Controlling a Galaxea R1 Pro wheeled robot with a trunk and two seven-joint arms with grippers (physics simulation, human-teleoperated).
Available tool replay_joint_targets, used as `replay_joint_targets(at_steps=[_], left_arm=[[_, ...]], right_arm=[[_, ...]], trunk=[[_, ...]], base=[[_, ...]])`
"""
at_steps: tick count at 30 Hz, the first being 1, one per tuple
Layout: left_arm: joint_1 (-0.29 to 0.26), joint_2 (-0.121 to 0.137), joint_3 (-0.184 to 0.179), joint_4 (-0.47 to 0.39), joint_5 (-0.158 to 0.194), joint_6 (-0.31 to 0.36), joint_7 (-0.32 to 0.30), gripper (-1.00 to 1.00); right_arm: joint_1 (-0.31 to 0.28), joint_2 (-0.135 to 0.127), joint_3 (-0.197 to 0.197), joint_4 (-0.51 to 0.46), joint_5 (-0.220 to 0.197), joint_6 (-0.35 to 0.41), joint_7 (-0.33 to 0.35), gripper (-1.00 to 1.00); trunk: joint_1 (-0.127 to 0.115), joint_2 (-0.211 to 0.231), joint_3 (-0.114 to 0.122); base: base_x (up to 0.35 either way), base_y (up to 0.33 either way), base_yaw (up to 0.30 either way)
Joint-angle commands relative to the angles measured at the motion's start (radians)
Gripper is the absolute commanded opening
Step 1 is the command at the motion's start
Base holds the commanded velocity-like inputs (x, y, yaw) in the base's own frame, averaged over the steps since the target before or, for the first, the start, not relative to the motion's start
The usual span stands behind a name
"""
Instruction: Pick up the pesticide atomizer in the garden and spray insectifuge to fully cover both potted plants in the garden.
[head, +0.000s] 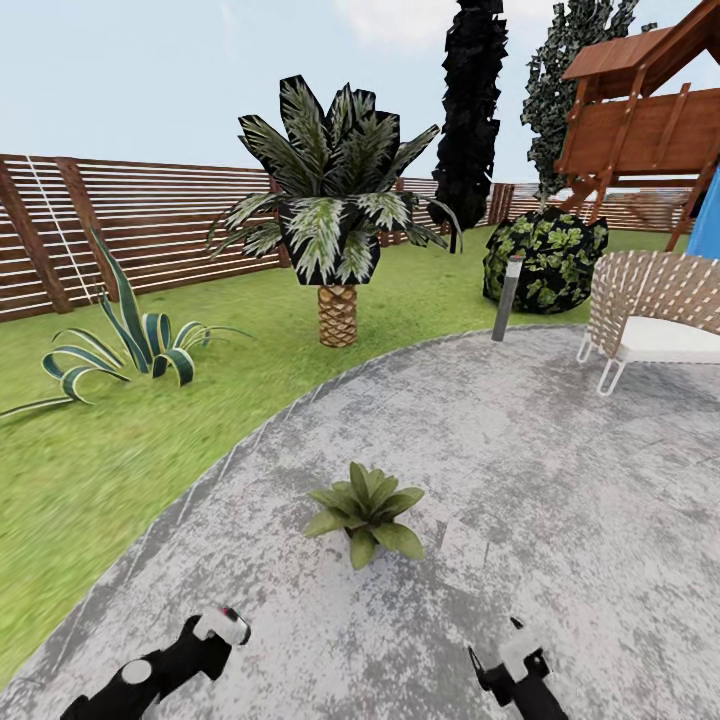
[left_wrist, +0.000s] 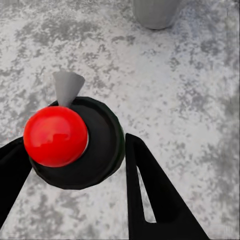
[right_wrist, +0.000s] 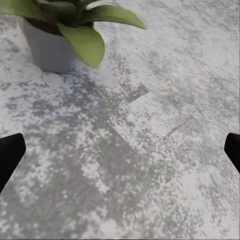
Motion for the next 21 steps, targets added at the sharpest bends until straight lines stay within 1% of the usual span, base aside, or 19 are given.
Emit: replay_joint_targets(at_steps=[1, 2, 4, 5, 7, 9, 10, 11, 12, 13, 14, 15, 16, 17, 18, 20, 21], left_arm=[[-0.004, 0.004, 0.0, -0.008, -0.058, -0.003, -0.076, -1.0], [-0.008, 0.006, 0.001, -0.011, -0.086, -0.003, -0.121, -1.0], [-0.05, 0.009, 0.001, -0.019, -0.159, 0.001, -0.248, -1.0], [-0.065, 0.01, 0.001, -0.021, -0.18, 0.002, -0.283, -1.0], [-0.104, 0.009, 0.001, -0.023, -0.23, 0.012, -0.375, -1.0], [-0.128, 0.006, 0.0, -0.025, -0.256, 0.025, -0.428, -1.0], [-0.158, -0.003, 0.0, -0.026, -0.309, 0.059, -0.461, -1.0], [-0.162, -0.005, 0.0, -0.029, -0.337, 0.076, -0.465, -1.0], [-0.164, -0.008, 0.001, -0.041, -0.376, 0.094, -0.468, -1.0], [-0.165, -0.008, 0.001, -0.048, -0.393, 0.1, -0.474, -1.0], [-0.166, -0.01, 0.001, -0.051, -0.404, 0.103, -0.494, -1.0], [-0.166, -0.012, -0.005, -0.053, -0.411, 0.105, -0.502, -1.0], [-0.166, -0.037, -0.046, -0.053, -0.457, 0.119, -0.507, -1.0], [-0.166, -0.052, -0.055, -0.054, -0.468, 0.127, -0.508, -1.0], [-0.166, -0.06, -0.058, -0.055, -0.472, 0.131, -0.508, -1.0], [-0.166, -0.077, -0.062, -0.066, -0.477, 0.137, -0.508, -1.0], [-0.166, -0.08, -0.063, -0.072, -0.477, 0.137, -0.509, -1.0]], right_arm=[[-0.024, 0.0, -0.003, -0.009, 0.035, 0.057, 0.078, 1.0], [-0.041, 0.0, -0.001, -0.015, 0.044, 0.087, 0.124, 1.0], [-0.103, 0.003, 0.002, -0.033, 0.055, 0.131, 0.281, 1.0], [-0.12, 0.004, 0.002, -0.04, 0.057, 0.136, 0.333, 1.0], [-0.162, 0.008, 0.003, -0.065, 0.06, 0.145, 0.485, 1.0], [-0.182, 0.01, 0.003, -0.092, 0.06, 0.147, 0.576, 1.0], [-0.206, 0.013, 0.004, -0.115, 0.06, 0.149, 0.627, 1.0], [-0.212, 0.016, 0.005, -0.118, 0.061, 0.152, 0.632, 1.0], [-0.217, 0.03, 0.006, -0.12, 0.062, 0.159, 0.636, 1.0], [-0.219, 0.038, 0.006, -0.119, 0.062, 0.162, 0.637, 1.0], [-0.221, 0.052, 0.007, -0.119, 0.064, 0.163, 0.649, 1.0], [-0.225, 0.07, 0.008, -0.123, 0.066, 0.163, 0.71, 1.0], [-0.257, 0.093, 0.027, -0.136, 0.075, 0.176, 0.833, 1.0], [-0.266, 0.102, 0.048, -0.139, 0.077, 0.183, 0.855, 1.0], [-0.27, 0.108, 0.062, -0.14, 0.078, 0.186, 0.863, -1.0], [-0.276, 0.118, 0.098, -0.143, 0.079, 0.191, 0.875, -1.0], [-0.277, 0.12, 0.106, -0.143, 0.078, 0.192, 0.877, -1.0]], trunk=[[0.0, 0.0, -0.001], [0.0, 0.0, -0.001], [0.0, 0.0, -0.001], [0.0, 0.0, -0.001], [0.0, 0.0, -0.001], [0.0, 0.0, -0.001], [0.0, 0.0, -0.001], [0.0, 0.0, -0.001], [0.0, 0.0, -0.001], [0.0, 0.0, -0.001], [0.0, 0.0, -0.001], [0.0, 0.0, -0.001], [0.0, 0.0, -0.001], [0.0, 0.0, -0.001], [0.0, 0.0, -0.001], [0.0, 0.0, -0.001], [0.0, 0.0, -0.001]], base=[[0.0, 0.0, 0.0], [0.0, 0.0, 0.0], [0.0, 0.0, 0.0], [0.0, 0.0, 0.0], [0.0, 0.0, 0.0], [0.0, 0.0, 0.0], [0.0, 0.0, 0.0], [0.0, 0.0, 0.0], [0.0, 0.0, 0.0], [0.0, 0.0, 0.0], [0.0, 0.0, 0.0], [0.0, 0.0, 0.0], [0.0, 0.0, 0.0], [0.0, 0.0, 0.0], [0.0, 0.0, 0.0], [0.0, 0.0, 0.0], [0.0, 0.0, 0.0]])
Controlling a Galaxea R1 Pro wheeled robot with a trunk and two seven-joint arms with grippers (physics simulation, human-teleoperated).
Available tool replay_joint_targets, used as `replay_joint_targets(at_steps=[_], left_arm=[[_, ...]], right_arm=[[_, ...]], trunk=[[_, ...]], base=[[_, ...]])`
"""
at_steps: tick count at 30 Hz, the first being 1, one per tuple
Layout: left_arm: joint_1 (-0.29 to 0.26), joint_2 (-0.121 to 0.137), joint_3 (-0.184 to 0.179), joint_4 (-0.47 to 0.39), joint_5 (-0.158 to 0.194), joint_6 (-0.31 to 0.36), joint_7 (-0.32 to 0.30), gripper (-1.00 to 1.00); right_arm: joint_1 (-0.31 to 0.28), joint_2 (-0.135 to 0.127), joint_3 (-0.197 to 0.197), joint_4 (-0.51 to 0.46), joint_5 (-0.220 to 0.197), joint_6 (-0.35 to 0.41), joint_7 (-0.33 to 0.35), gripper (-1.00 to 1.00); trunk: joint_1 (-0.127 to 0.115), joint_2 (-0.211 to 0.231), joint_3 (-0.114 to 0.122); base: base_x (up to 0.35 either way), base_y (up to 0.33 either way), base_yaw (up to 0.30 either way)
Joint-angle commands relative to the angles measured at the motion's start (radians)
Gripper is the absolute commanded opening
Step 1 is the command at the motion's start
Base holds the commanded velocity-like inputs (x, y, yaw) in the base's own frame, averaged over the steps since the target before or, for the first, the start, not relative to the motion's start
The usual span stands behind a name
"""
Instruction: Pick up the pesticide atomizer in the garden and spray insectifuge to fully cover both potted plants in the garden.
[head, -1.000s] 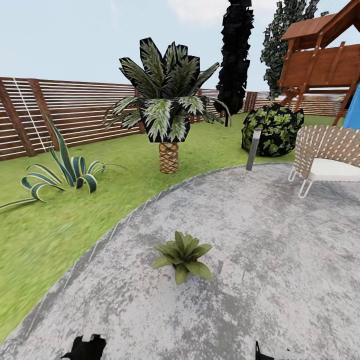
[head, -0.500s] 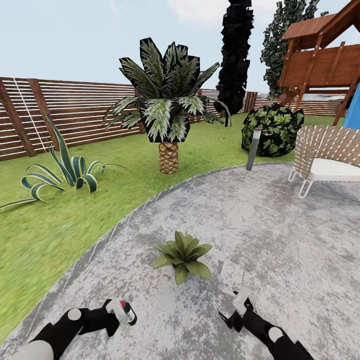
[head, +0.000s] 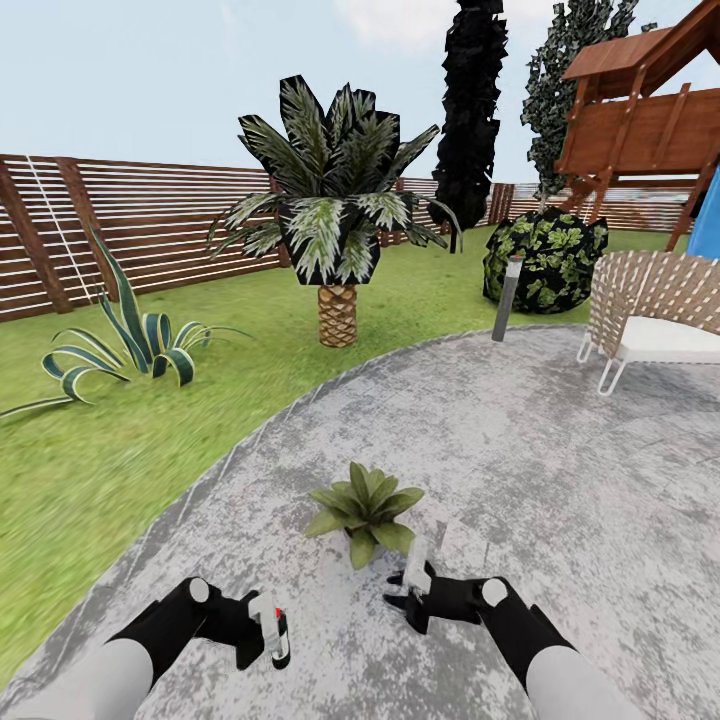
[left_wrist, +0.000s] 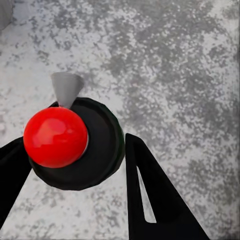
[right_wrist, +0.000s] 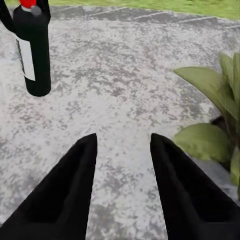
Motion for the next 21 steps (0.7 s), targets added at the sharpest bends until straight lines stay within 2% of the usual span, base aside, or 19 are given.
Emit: replay_joint_targets(at_steps=[1, 3, 4, 8, 12, 14, 17, 21], left_arm=[[0.0, -0.001, -0.005, -0.006, -0.007, -0.01, 0.0, -1.0], [0.0, -0.005, -0.005, -0.011, -0.005, -0.009, -0.001, -1.0], [0.0, -0.024, -0.005, -0.012, -0.007, -0.01, -0.03, -1.0], [0.0, -0.049, -0.005, -0.013, -0.009, -0.009, -0.05, -1.0], [0.0, -0.063, -0.006, -0.014, -0.011, -0.011, -0.052, -1.0], [0.0, -0.078, -0.007, -0.014, -0.023, -0.012, -0.052, -1.0], [0.0, -0.096, -0.006, -0.038, -0.061, -0.012, -0.054, -1.0], [0.0, -0.103, -0.006, -0.066, -0.071, -0.012, -0.055, -1.0]], right_arm=[[-0.003, 0.003, -0.003, -0.001, 0.008, -0.003, 0.008, -1.0], [-0.006, 0.004, 0.001, -0.001, 0.009, -0.003, 0.044, -1.0], [-0.007, 0.009, 0.002, -0.003, 0.009, -0.004, 0.083, -1.0], [-0.007, 0.04, 0.002, -0.002, 0.009, -0.004, 0.09, -1.0], [-0.007, 0.053, 0.002, -0.001, 0.009, -0.004, 0.092, -1.0], [-0.007, 0.061, 0.003, -0.001, 0.009, -0.004, 0.092, -1.0], [-0.007, 0.068, 0.004, -0.001, 0.009, -0.004, 0.092, -1.0], [-0.007, 0.069, 0.004, -0.001, 0.009, -0.004, 0.115, -1.0]], trunk=[[0.0, 0.0, -0.001], [0.0, 0.0, -0.001], [0.0, 0.0, -0.001], [0.0, 0.0, -0.001], [0.0, 0.0, -0.001], [0.0, 0.0, -0.001], [0.0, 0.0, -0.001], [0.0, 0.0, -0.001]], base=[[0.0, 0.0, 0.0], [0.0, 0.0, 0.0], [0.0, 0.0, 0.0], [0.0, 0.0, 0.0], [0.0, 0.0, 0.0], [0.0, 0.0, 0.0], [0.0, 0.0, 0.0], [0.0, 0.0, 0.0]])
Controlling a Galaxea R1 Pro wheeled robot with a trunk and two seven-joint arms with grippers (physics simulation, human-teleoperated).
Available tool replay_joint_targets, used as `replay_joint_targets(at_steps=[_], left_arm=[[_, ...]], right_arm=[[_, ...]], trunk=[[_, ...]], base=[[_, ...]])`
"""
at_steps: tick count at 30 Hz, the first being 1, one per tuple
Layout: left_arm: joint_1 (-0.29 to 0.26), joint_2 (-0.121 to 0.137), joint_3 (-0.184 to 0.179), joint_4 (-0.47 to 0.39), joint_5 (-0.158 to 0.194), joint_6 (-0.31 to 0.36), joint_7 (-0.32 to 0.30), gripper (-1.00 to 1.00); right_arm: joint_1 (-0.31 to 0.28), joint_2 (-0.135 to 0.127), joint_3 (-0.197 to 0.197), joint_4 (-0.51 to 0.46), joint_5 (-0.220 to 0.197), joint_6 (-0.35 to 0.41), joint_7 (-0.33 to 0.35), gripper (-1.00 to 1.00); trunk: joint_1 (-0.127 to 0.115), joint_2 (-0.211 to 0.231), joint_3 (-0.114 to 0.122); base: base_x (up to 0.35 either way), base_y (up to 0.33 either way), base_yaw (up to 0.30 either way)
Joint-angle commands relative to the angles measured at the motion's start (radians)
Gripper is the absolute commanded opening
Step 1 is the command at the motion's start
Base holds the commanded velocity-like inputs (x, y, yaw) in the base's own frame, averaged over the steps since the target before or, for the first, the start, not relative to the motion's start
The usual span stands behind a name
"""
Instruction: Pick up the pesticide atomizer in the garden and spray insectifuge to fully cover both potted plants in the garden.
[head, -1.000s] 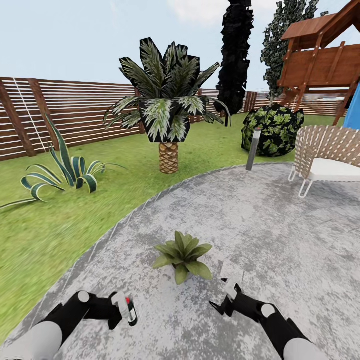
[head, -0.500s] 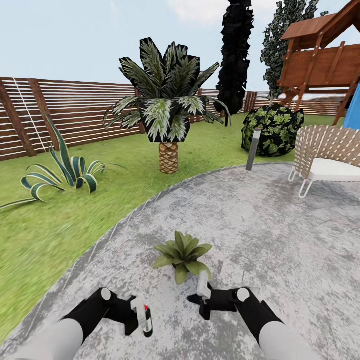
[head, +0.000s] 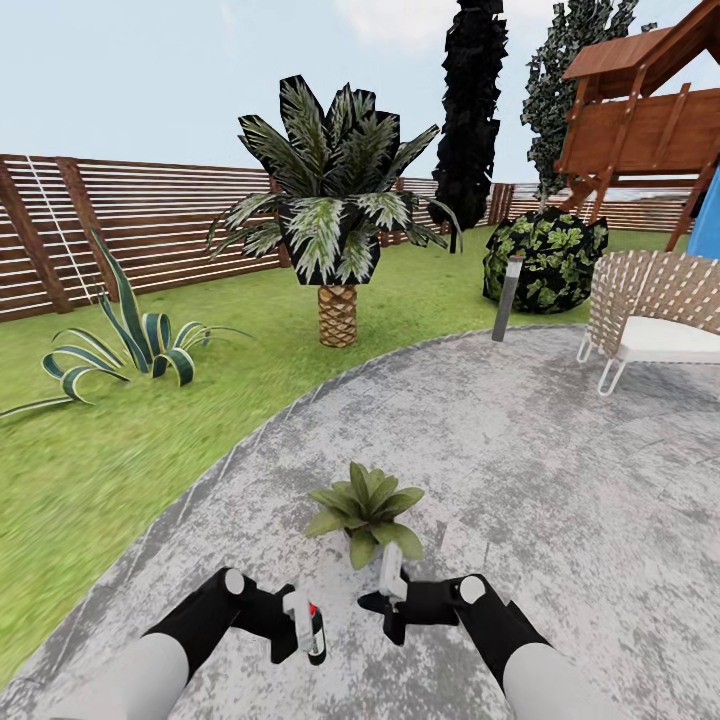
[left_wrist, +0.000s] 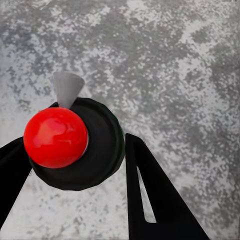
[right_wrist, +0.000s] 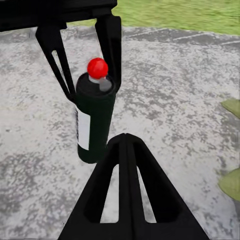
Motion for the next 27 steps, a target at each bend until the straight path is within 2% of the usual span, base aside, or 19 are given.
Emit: replay_joint_targets(at_steps=[1, 12, 14, 16, 21, 24, 27], left_arm=[[0.0, -0.003, 0.001, -0.002, -0.011, -0.011, -0.001, -1.0], [0.0, -0.023, -0.002, -0.003, -0.012, -0.021, -0.004, -1.0], [0.0, -0.031, -0.036, -0.002, -0.012, -0.02, -0.005, -1.0], [0.0, -0.037, -0.052, -0.002, -0.011, -0.02, -0.005, -1.0], [0.003, -0.041, -0.058, -0.001, -0.01, -0.022, -0.005, -1.0], [0.003, -0.062, -0.058, -0.002, -0.009, -0.022, -0.005, -1.0], [0.003, -0.07, -0.058, -0.003, -0.007, -0.022, -0.004, -1.0]], right_arm=[[-0.001, 0.001, -0.009, -0.001, 0.008, -0.003, 0.018, -1.0], [-0.001, 0.009, -0.009, -0.002, 0.008, -0.003, 0.032, -1.0], [-0.001, 0.009, -0.009, -0.002, 0.008, -0.003, 0.032, -1.0], [-0.001, 0.009, -0.009, -0.002, 0.008, -0.003, 0.032, -1.0], [-0.001, 0.009, -0.009, -0.002, 0.008, -0.003, 0.032, -1.0], [-0.001, 0.009, -0.009, -0.002, 0.008, -0.003, 0.032, -1.0], [-0.001, 0.009, -0.009, -0.002, 0.008, -0.003, 0.032, -1.0]], trunk=[[0.0, 0.0, -0.001], [0.0, 0.0, -0.001], [0.0, 0.0, -0.001], [0.0, 0.0, -0.001], [0.0, 0.0, -0.001], [0.0, 0.0, -0.001], [0.0, 0.0, -0.001]], base=[[0.0, 0.0, 0.0], [0.0, 0.0, 0.0], [0.0, 0.0, 0.0], [0.0, 0.0, 0.0], [0.0, 0.0, 0.0], [0.0, 0.0, 0.0], [0.0, 0.0, 0.0]])
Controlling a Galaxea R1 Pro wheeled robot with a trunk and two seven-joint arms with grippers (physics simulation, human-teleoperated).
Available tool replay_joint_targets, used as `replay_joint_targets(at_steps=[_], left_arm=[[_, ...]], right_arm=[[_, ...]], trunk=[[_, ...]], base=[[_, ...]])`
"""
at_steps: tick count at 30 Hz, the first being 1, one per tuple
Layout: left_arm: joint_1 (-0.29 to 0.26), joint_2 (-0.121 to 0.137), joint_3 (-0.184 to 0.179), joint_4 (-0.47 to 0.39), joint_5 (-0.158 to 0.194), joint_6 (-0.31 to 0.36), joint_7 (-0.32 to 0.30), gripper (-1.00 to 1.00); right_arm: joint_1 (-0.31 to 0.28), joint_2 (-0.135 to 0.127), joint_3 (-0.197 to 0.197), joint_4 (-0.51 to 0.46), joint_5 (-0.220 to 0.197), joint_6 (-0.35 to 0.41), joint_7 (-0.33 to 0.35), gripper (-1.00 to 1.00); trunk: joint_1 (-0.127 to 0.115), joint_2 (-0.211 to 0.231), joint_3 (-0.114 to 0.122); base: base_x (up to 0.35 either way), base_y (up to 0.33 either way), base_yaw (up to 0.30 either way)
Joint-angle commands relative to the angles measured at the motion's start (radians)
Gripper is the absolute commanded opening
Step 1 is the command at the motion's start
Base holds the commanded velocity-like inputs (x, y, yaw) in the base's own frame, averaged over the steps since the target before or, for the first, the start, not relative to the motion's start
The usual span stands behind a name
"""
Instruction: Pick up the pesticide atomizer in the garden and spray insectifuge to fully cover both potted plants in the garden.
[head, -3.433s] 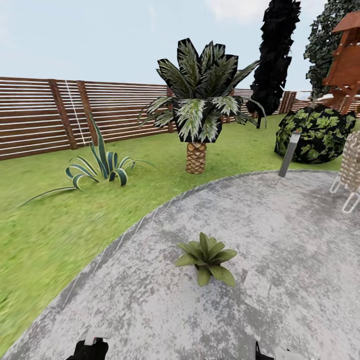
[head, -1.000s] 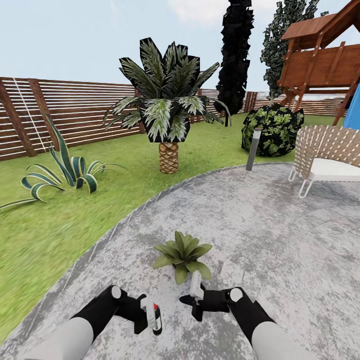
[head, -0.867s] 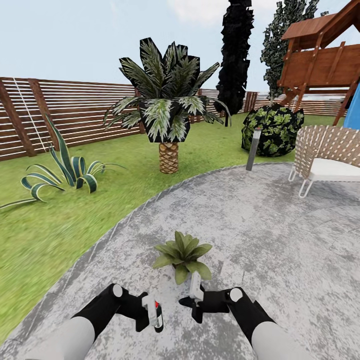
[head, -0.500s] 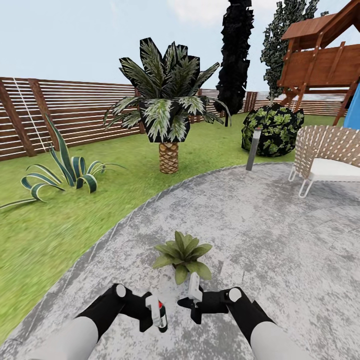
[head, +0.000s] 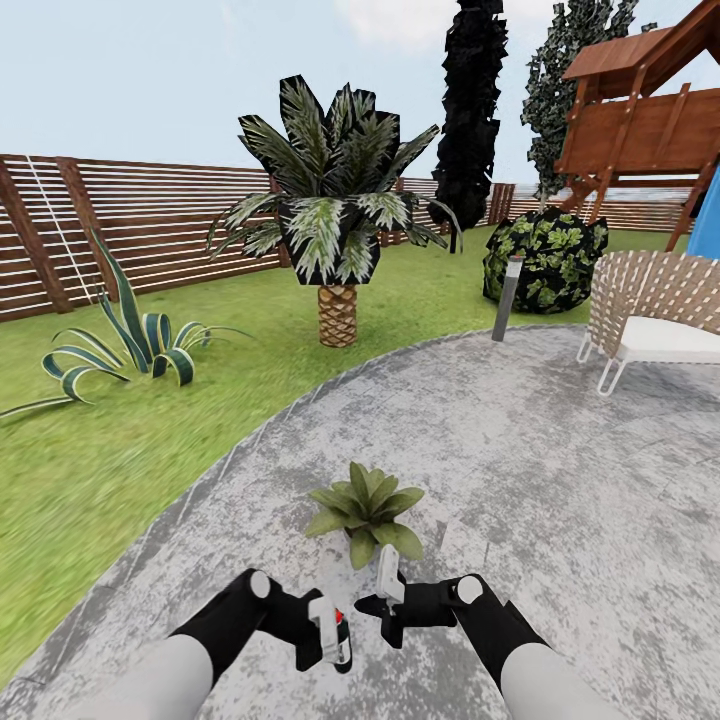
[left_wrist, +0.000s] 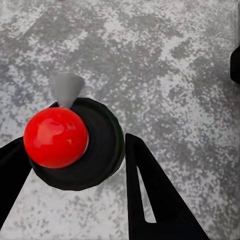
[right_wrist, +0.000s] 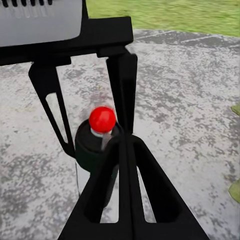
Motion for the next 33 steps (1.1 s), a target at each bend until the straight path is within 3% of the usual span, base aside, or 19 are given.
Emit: replay_joint_targets(at_steps=[1, 9, 33], left_arm=[[-0.001, -0.003, 0.001, -0.001, -0.009, -0.01, -0.001, -1.0], [-0.002, -0.022, 0.0, -0.007, -0.007, -0.012, 0.0, -1.0], [-0.002, -0.035, 0.004, -0.029, -0.005, -0.012, -0.002, -1.0]], right_arm=[[-0.001, 0.001, -0.008, -0.001, 0.008, -0.003, 0.005, -1.0], [-0.001, 0.001, -0.008, -0.001, 0.008, -0.003, 0.005, -1.0], [-0.001, 0.001, -0.008, -0.001, 0.008, -0.003, 0.005, -1.0]], trunk=[[0.0, 0.0, -0.001], [0.0, 0.0, -0.001], [0.0, 0.0, -0.001]], base=[[0.0, 0.0, 0.0], [0.0, 0.0, 0.0], [0.0, 0.0, 0.0]])
